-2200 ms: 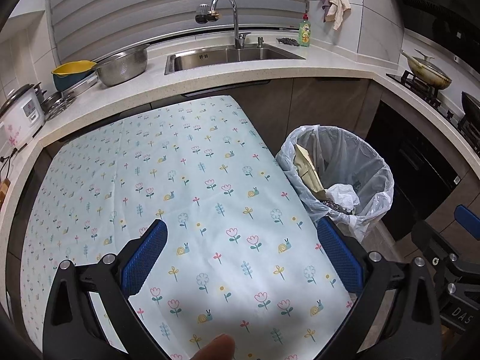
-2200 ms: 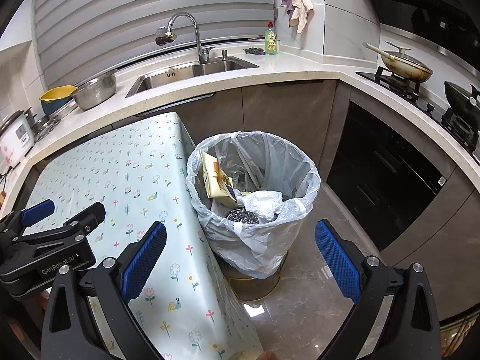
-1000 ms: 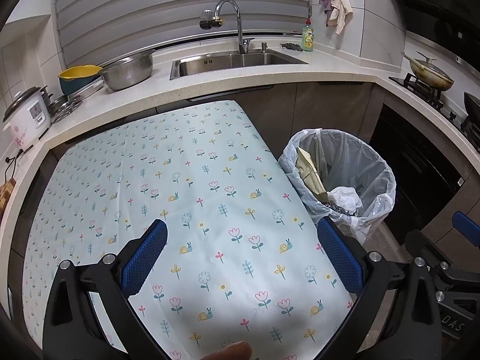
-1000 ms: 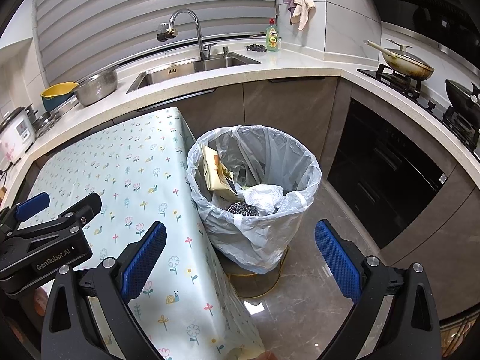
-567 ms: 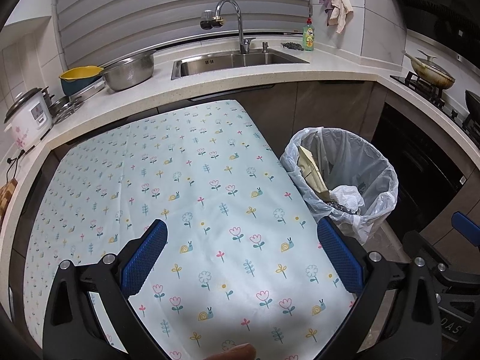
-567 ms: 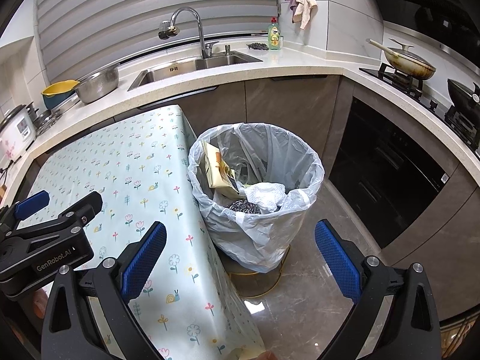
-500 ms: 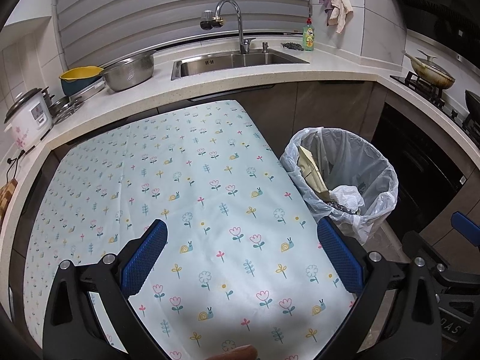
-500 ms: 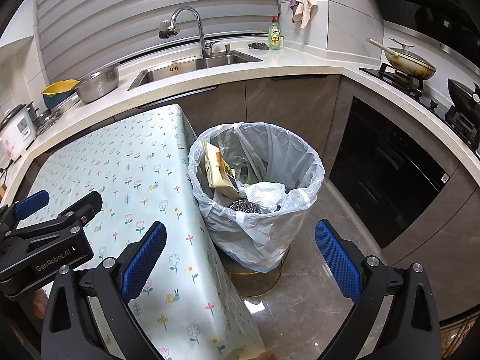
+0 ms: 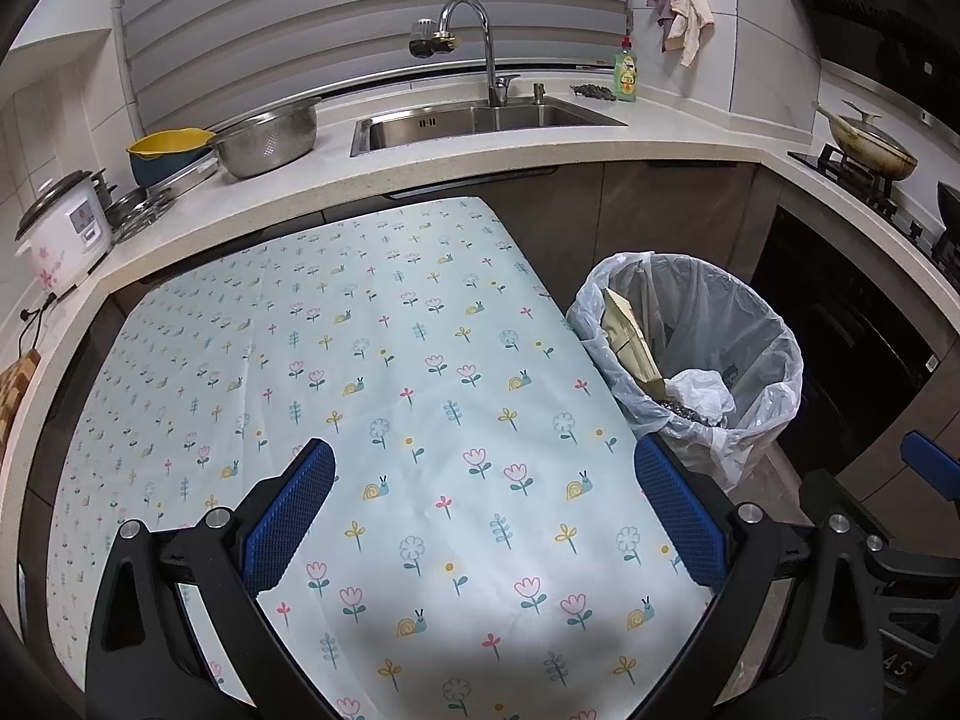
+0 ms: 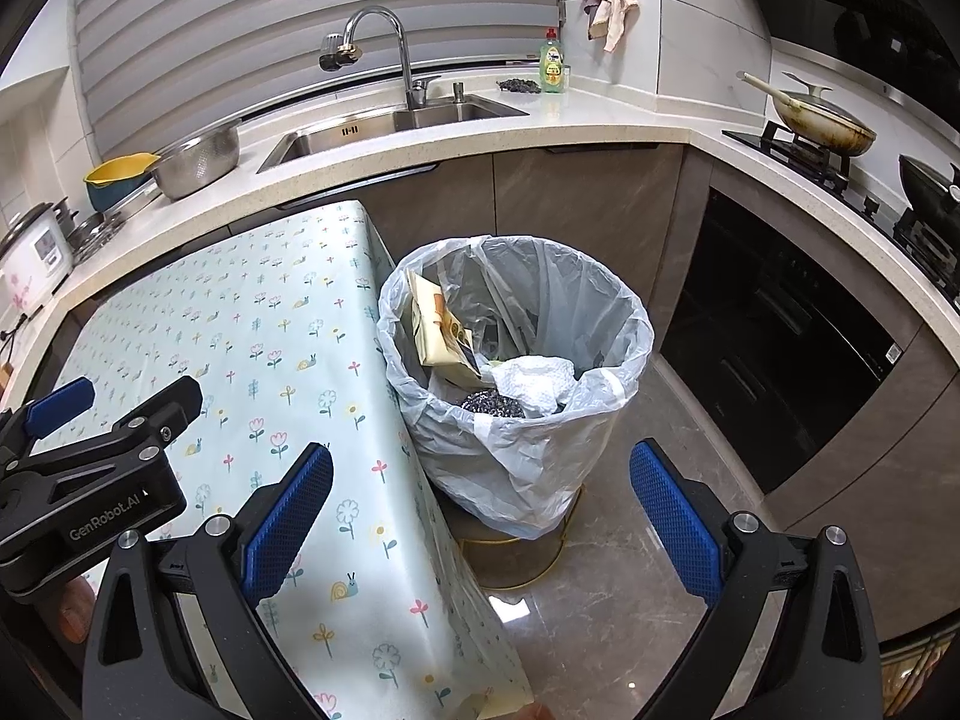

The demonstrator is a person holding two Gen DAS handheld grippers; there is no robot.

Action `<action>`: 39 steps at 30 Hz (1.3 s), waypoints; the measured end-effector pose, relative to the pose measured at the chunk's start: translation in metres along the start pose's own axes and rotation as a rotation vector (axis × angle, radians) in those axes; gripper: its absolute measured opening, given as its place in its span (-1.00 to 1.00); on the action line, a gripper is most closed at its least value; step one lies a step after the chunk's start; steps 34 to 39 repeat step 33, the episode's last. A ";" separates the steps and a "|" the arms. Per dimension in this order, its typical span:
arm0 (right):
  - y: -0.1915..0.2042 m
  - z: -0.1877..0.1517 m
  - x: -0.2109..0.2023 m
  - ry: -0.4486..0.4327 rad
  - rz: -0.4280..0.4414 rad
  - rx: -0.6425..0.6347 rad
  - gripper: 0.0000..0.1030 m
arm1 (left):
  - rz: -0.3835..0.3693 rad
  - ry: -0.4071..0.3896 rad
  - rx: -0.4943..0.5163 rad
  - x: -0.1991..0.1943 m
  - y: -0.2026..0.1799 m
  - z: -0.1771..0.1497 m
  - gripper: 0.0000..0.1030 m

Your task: Collect trash

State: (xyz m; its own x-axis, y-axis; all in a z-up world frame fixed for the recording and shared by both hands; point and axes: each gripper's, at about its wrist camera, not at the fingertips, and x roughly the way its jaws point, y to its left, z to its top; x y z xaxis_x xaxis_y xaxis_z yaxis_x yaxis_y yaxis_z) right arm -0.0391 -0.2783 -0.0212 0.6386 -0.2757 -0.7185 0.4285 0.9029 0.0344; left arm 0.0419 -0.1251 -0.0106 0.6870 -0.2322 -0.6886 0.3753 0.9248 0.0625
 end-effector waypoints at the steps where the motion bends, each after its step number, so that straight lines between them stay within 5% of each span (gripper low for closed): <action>1: 0.000 0.000 0.000 0.001 0.001 0.001 0.86 | 0.001 0.000 0.001 0.000 0.000 0.000 0.86; 39: -0.006 -0.002 0.007 0.014 0.010 0.023 0.86 | -0.009 -0.007 0.028 0.000 -0.004 -0.002 0.86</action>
